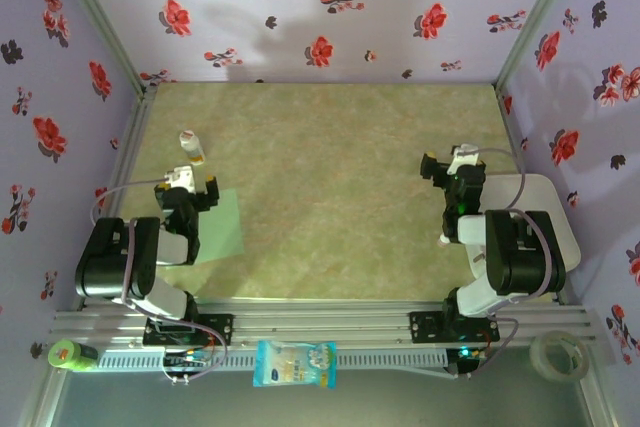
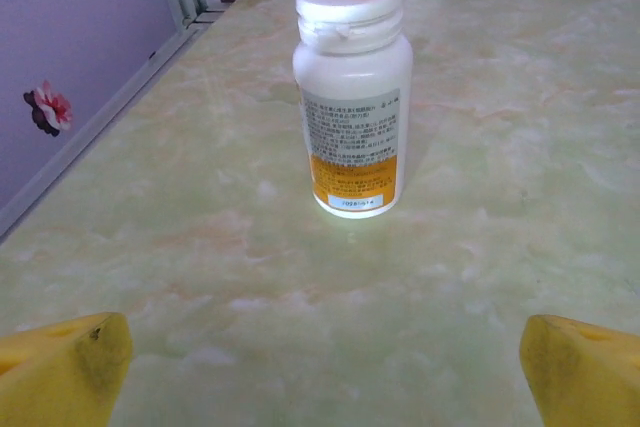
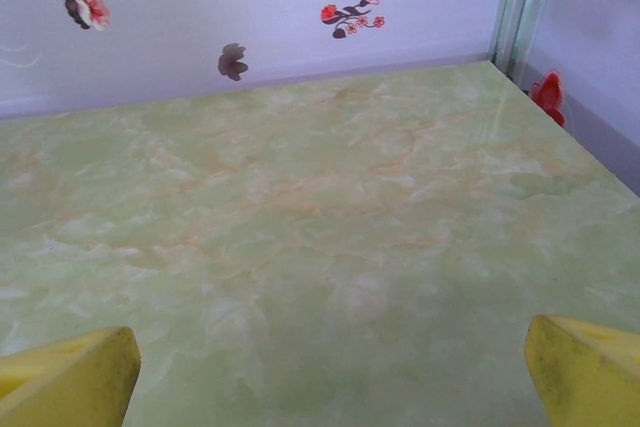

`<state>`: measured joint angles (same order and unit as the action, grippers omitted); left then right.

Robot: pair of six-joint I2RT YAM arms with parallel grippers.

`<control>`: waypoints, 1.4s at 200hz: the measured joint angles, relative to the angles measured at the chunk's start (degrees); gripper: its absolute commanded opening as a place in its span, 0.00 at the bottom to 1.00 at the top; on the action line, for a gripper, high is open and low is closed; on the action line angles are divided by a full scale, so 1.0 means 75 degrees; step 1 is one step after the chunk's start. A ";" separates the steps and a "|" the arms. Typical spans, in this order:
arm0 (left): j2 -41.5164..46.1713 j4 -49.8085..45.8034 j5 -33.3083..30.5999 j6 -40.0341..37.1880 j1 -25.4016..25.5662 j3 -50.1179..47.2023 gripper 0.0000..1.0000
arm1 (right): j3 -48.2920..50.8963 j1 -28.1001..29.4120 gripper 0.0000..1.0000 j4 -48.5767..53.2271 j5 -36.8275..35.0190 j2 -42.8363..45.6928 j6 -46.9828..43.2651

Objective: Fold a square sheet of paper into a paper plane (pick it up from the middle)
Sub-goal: Move the square sheet of paper to the center of the table.

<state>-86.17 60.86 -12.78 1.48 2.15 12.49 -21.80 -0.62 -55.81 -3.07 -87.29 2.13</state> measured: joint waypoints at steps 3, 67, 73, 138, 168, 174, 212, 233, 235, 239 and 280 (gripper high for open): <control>0.0073 -0.0006 -0.0006 0.0000 0.0000 -0.0023 1.00 | 0.0038 0.0006 0.99 -0.0015 0.0038 0.0026 -0.0015; 0.3427 -0.3261 -0.0446 0.0504 0.0000 0.0764 1.00 | -0.0778 0.0055 0.99 0.3357 0.0495 0.1705 0.0417; 0.3692 -0.4004 -0.0562 0.0729 -0.0003 0.1110 1.00 | -0.1070 0.0058 0.99 0.3899 0.0501 0.1836 0.0609; 0.5595 -0.8912 0.0551 0.3264 -0.0052 0.2669 1.00 | -0.3223 0.0003 0.99 0.6677 0.2334 0.1842 0.3780; 0.5791 -1.0043 0.1556 0.3972 -0.0052 0.2314 0.96 | -0.3098 0.0318 0.99 0.6863 0.3439 0.1230 0.4663; 0.5773 -1.0284 0.1679 0.4068 -0.0052 0.2291 0.96 | -0.3098 0.0501 0.99 0.7023 0.3483 0.1227 0.4672; 0.5286 -1.1476 0.1941 0.4374 -0.0052 0.2273 1.00 | -0.3144 0.2075 0.99 0.8038 0.3453 0.1425 0.4523; 0.4957 -1.1884 0.1938 0.4392 -0.0052 0.2270 1.00 | -0.3066 0.2632 0.99 0.8253 0.3430 0.1673 0.4520; 0.4937 -1.1902 0.1938 0.4392 -0.0052 0.2273 1.00 | -0.3051 0.2684 0.99 0.8259 0.3421 0.1705 0.4523; 0.4887 -1.1928 0.1941 0.4392 -0.0052 0.2270 1.00 | -0.3025 0.2777 0.99 0.8265 0.3416 0.1754 0.4520; 0.4281 -1.1727 0.2028 0.4374 -0.0052 0.2273 1.00 | -0.2833 0.3558 0.99 0.8276 0.3477 0.1926 0.4584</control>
<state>-54.06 -27.09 2.44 34.28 1.76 29.54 -43.05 26.06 6.26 23.00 -72.84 36.51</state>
